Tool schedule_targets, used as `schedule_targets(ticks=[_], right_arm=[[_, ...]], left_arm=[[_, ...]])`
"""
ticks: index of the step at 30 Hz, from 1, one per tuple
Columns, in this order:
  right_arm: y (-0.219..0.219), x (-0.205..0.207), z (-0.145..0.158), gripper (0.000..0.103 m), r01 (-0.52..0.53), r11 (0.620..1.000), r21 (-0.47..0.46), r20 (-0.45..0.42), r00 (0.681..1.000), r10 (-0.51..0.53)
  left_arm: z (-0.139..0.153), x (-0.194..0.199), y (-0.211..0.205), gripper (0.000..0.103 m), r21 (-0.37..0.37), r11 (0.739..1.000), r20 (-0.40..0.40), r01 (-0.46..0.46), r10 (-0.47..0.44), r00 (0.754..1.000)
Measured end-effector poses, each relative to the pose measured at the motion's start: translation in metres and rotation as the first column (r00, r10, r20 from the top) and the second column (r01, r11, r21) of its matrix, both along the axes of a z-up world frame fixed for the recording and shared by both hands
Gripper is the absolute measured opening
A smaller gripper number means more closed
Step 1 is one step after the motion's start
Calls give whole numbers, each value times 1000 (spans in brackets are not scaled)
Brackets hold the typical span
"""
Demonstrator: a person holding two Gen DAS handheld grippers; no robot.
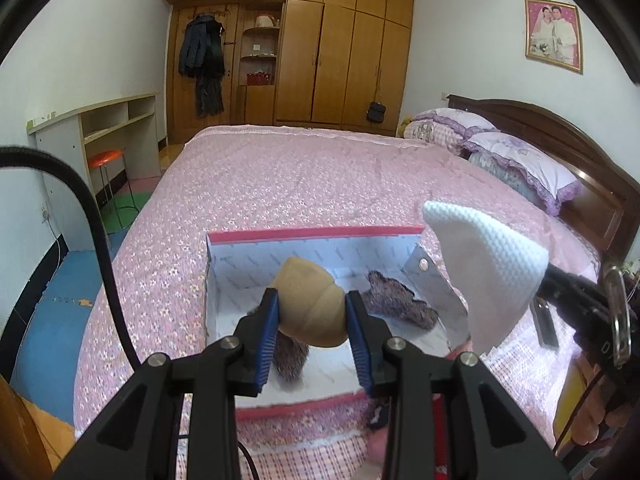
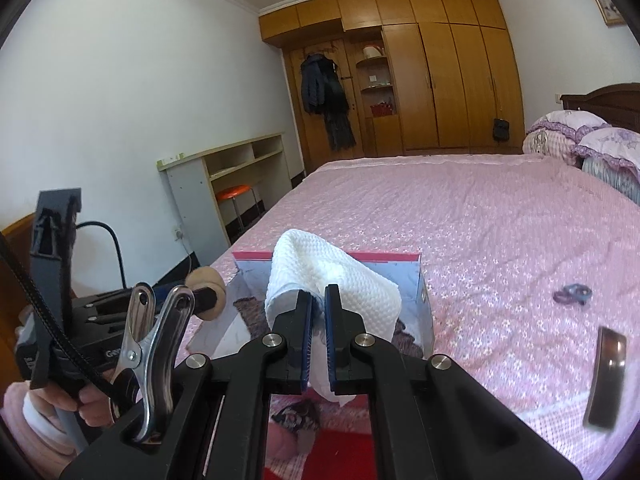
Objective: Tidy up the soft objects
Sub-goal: 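Carry the beige sponge and white towel over the shoebox with both grippers, then lower the sponge and towel onto the socks and open both grippers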
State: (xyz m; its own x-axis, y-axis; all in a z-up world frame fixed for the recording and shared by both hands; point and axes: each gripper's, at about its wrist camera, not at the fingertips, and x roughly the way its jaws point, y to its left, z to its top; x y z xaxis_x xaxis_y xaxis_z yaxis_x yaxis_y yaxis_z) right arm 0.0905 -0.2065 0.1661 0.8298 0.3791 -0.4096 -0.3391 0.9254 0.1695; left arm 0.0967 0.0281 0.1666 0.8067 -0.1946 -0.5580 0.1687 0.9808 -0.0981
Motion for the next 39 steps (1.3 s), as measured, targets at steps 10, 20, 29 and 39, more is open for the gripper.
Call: schedule_targets(ticks=[10, 20, 29, 39], right_arm=[[2, 40, -16, 7, 51, 998, -39, -42, 998, -52], [4, 74, -37, 7, 91, 991, -100, -69, 993, -98], [18, 110, -79, 7, 64, 975, -211, -168, 981, -101], [22, 126, -110, 7, 35, 970, -239, -273, 957, -101]], left_arm=[[-12, 37, 4, 35, 5, 999, -36, -34, 34, 999], [-37, 75, -8, 35, 72, 996, -77, -48, 54, 996], [-71, 106, -19, 35, 111, 993, -153, -39, 56, 987], [-90, 126, -25, 37, 133, 989, -173, -61, 84, 981]])
